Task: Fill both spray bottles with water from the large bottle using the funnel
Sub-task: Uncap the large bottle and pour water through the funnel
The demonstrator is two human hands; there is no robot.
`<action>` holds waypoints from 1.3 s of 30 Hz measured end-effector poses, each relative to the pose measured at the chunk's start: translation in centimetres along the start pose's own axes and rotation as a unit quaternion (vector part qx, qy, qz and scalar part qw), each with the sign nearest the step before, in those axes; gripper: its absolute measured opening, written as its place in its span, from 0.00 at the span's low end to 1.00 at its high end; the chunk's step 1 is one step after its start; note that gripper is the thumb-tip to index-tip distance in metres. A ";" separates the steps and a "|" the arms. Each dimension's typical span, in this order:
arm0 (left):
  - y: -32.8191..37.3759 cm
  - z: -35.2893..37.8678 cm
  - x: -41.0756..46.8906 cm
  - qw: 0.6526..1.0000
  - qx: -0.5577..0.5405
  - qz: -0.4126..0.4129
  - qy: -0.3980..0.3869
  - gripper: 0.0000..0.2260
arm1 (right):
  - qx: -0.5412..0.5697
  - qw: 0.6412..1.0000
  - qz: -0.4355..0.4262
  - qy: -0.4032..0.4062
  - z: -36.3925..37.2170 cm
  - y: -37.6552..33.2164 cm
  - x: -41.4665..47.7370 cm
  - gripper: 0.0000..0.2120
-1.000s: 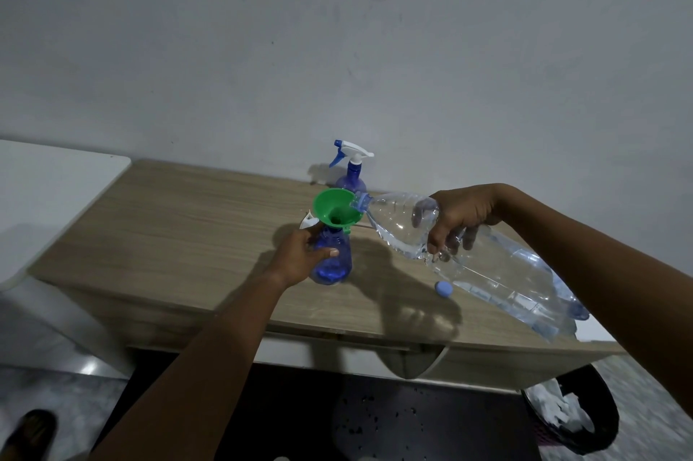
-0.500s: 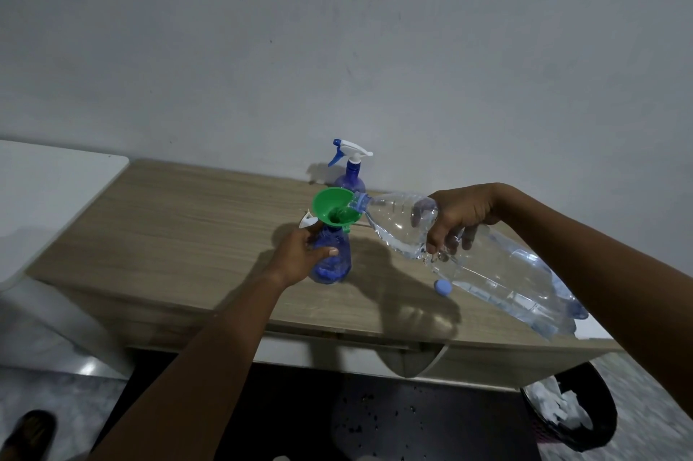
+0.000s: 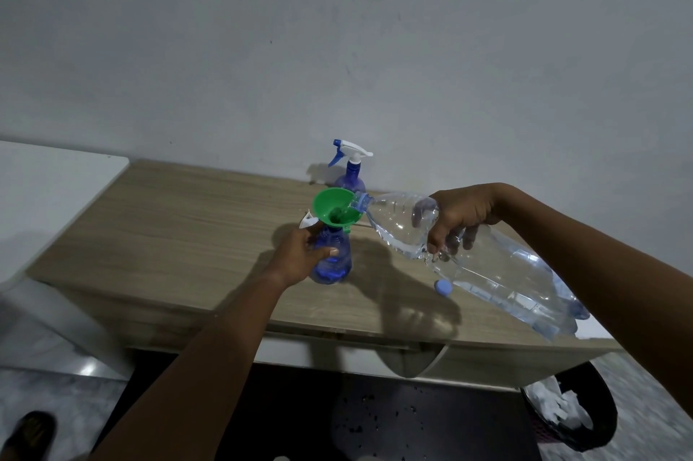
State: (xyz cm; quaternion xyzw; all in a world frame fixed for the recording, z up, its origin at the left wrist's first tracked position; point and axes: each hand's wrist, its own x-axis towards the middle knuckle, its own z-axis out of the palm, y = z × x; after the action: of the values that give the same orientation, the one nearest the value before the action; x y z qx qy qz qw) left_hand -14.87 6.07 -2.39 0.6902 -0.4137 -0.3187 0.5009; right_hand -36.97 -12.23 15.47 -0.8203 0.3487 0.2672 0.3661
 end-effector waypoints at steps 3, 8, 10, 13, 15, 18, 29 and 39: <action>0.0 0.0 0.0 1.000 0.002 0.002 0.000 0.20 | 0.002 1.000 0.002 -0.002 0.0 -0.2 -0.1 0.24; -0.1 -0.1 0.0 1.000 0.001 -0.001 -0.005 0.20 | 0.004 1.000 -0.001 -0.014 -0.1 -0.3 -0.2 0.36; -0.2 -0.1 0.0 1.000 0.002 -0.001 -0.009 0.20 | 0.005 1.000 -0.006 -0.015 -0.2 -0.3 -0.2 0.40; -0.2 -0.2 0.0 1.000 0.004 0.002 -0.005 0.20 | 0.005 1.000 -0.010 -0.016 -0.3 -0.3 -0.3 0.42; -0.1 -0.1 0.0 1.000 0.006 0.005 -0.003 0.20 | 0.004 1.000 -0.010 -0.017 -0.3 -0.4 -0.3 0.42; -0.1 0.0 0.1 1.000 0.000 0.002 -0.004 0.20 | 0.005 1.000 -0.011 -0.015 -0.3 -0.4 -0.4 0.42; -0.1 0.0 0.1 1.000 -0.012 0.006 -0.009 0.20 | 0.009 1.000 0.003 -0.004 -0.2 -0.4 -0.3 0.29; -0.4 0.1 0.3 1.000 -0.006 0.021 -0.005 0.19 | 0.004 1.000 0.003 0.001 -0.2 -0.7 -0.5 0.35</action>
State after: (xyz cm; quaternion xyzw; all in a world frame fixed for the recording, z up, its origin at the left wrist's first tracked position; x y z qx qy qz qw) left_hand -14.76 5.83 -2.84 0.6766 -0.4292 -0.3140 0.5094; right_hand -36.70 -11.86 16.24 -0.8178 0.3527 0.2665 0.3686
